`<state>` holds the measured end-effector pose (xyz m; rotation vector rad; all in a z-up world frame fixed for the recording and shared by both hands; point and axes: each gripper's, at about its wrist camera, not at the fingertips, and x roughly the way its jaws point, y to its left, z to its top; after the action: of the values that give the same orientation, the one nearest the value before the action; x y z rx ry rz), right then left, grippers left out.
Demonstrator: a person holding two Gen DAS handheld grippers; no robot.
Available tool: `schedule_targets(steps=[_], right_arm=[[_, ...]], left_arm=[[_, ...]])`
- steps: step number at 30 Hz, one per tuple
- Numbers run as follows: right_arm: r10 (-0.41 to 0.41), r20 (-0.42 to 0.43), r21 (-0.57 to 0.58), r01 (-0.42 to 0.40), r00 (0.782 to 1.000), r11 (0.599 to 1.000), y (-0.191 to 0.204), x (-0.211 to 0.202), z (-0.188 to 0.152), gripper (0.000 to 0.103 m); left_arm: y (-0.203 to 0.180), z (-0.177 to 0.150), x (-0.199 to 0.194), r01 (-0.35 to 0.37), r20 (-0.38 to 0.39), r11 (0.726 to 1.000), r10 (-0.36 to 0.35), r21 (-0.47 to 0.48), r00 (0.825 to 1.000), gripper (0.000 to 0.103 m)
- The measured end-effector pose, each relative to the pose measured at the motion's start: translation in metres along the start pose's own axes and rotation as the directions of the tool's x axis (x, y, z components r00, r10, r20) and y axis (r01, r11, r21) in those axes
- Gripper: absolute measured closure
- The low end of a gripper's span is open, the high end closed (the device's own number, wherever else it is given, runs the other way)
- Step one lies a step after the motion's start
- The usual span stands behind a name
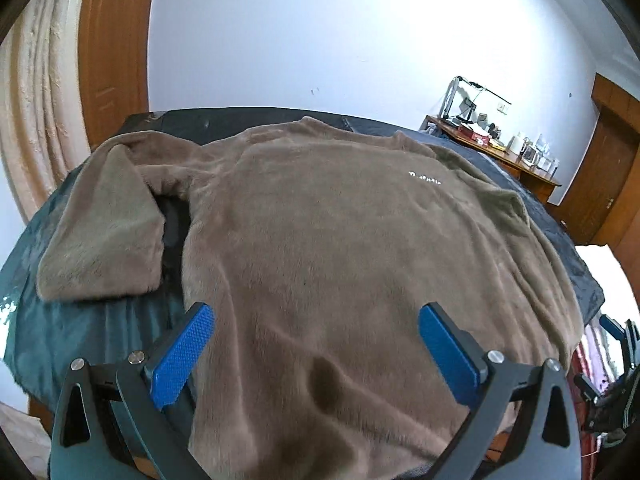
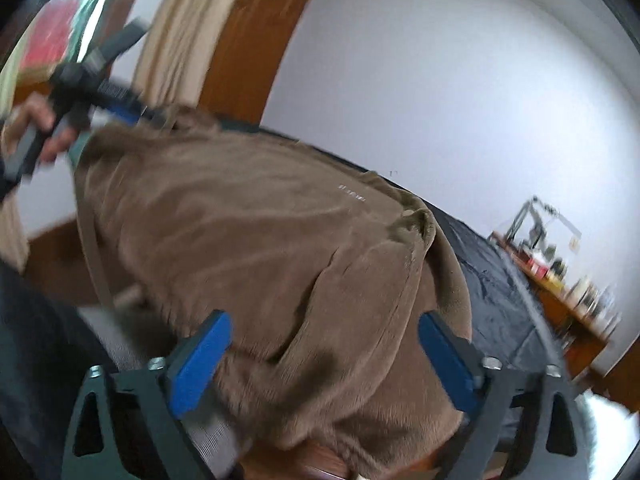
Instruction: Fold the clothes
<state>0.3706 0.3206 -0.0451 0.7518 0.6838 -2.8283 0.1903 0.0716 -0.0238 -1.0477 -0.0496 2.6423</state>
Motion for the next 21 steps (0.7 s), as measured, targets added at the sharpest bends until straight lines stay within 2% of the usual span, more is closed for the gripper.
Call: schedule_targets(steps=[1, 2, 7, 10, 14, 21], right_arm=[[-0.002, -0.012, -0.033, 0.002, 1.000, 0.999, 0.006, -0.002, -0.002, 0.032], [-0.004, -0.025, -0.067, 0.003, 1.000, 0.998, 0.011, -0.003, -0.004, 0.034], [0.032, -0.116, -0.170, -0.052, 0.993, 0.984, 0.028, -0.008, -0.026, 0.034], [-0.031, -0.115, -0.228, 0.004, 0.993, 0.974, 0.036, -0.001, -0.031, 0.034], [-0.115, -0.108, -0.304, 0.077, 0.987, 0.949, 0.047, 0.008, -0.038, 0.034], [-0.258, -0.080, -0.431, 0.200, 0.963, 0.880, 0.065, 0.025, -0.050, 0.034]], left_arm=[[-0.002, -0.004, -0.003, -0.008, 0.006, 1.000, 0.007, 0.015, 1.000, 0.000], [-0.005, -0.008, -0.007, -0.015, 0.011, 0.999, 0.014, 0.033, 1.000, 0.000], [-0.012, -0.025, -0.023, -0.053, 0.042, 0.991, 0.048, 0.123, 0.998, 0.000], [-0.010, -0.032, -0.027, -0.052, 0.043, 0.990, 0.047, 0.133, 0.998, 0.000], [0.002, -0.035, -0.025, -0.002, 0.009, 0.998, 0.002, 0.067, 1.000, 0.000], [0.012, -0.047, -0.034, -0.055, 0.034, 0.996, 0.053, 0.071, 0.998, 0.000]])
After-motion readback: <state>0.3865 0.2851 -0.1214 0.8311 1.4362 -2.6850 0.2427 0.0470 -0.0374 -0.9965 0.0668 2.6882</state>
